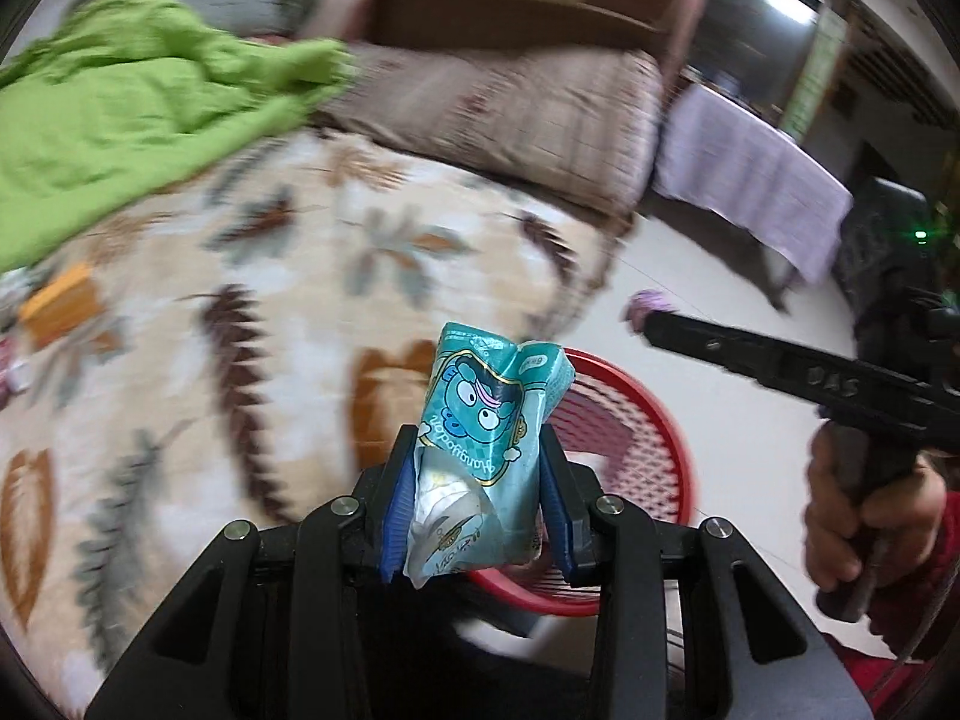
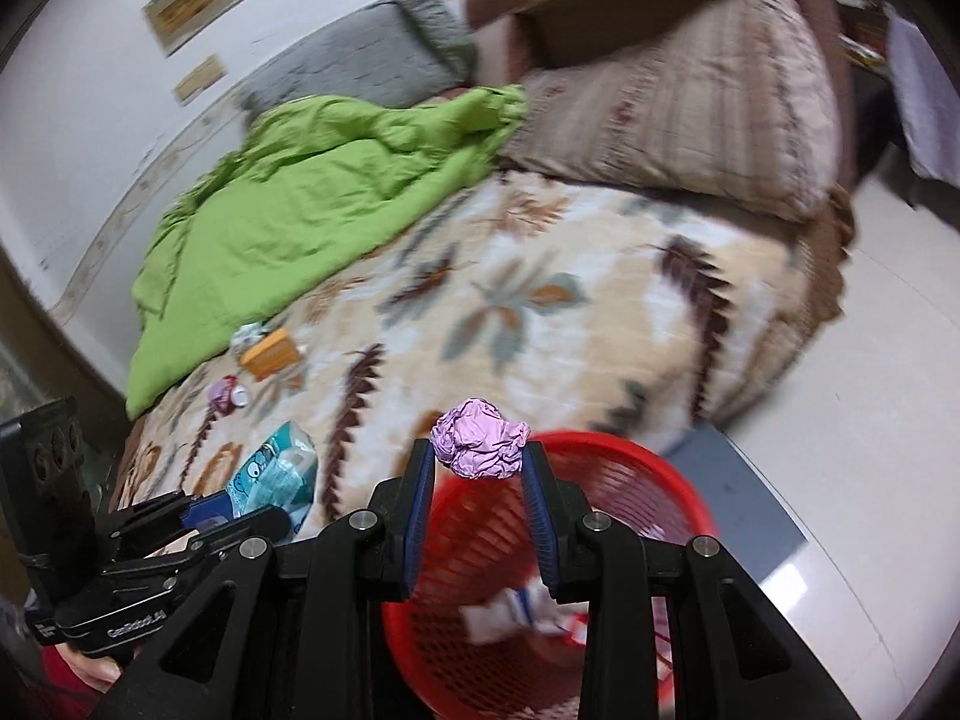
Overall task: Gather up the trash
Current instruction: 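Open the left tool over the basket while the right tool drops the pink paper in, then move both open tools back over the trash on the bed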
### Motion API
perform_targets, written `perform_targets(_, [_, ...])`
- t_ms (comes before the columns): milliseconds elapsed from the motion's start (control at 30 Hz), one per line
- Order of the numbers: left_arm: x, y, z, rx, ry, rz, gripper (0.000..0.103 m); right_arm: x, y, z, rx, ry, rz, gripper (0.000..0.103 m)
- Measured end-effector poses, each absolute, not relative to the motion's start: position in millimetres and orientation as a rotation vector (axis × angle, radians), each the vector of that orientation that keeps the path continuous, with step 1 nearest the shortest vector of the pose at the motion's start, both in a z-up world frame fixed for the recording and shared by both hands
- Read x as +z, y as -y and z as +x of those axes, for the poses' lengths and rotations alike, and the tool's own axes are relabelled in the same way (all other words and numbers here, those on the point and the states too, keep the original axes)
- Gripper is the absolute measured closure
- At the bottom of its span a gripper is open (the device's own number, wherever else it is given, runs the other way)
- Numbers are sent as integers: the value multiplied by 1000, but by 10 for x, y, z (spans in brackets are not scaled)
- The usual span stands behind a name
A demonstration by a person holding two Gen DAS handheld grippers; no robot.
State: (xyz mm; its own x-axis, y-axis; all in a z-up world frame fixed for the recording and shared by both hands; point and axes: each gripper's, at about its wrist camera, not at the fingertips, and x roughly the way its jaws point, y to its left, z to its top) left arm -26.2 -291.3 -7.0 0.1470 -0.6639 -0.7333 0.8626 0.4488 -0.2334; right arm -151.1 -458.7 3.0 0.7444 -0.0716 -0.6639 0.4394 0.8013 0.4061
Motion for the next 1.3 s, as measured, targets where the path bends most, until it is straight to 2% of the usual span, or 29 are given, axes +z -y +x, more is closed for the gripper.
perform_targets(67, [-97,3080,-372,-1155,-906,296,63,-45,4652,-1607,-298,-687,612,67])
perform_targets(100, [-115,3129,-403,-1165,-912,308,54,-74,4668,-1628,-297,-689,623,65])
perform_targets(133, [-134,3167,-428,-1167,-916,317,48,-104,4695,-1658,-303,-689,639,54])
perform_targets(167, [-150,3183,-443,-1162,-918,322,47,-117,4715,-1677,-314,-684,649,42])
perform_targets(200, [-167,3176,-447,-1157,-924,325,47,-119,4738,-1698,-323,-674,657,39])
perform_targets(700, [-28,2699,-33,-1005,-877,269,46,-38,4303,-990,-141,-689,588,39])
perform_targets(1100, [78,1601,1064,-663,-853,131,43,-19,3631,178,60,-800,476,38])
perform_targets(1300, [-46,972,1817,-443,-894,60,42,27,3388,692,120,-807,407,38])
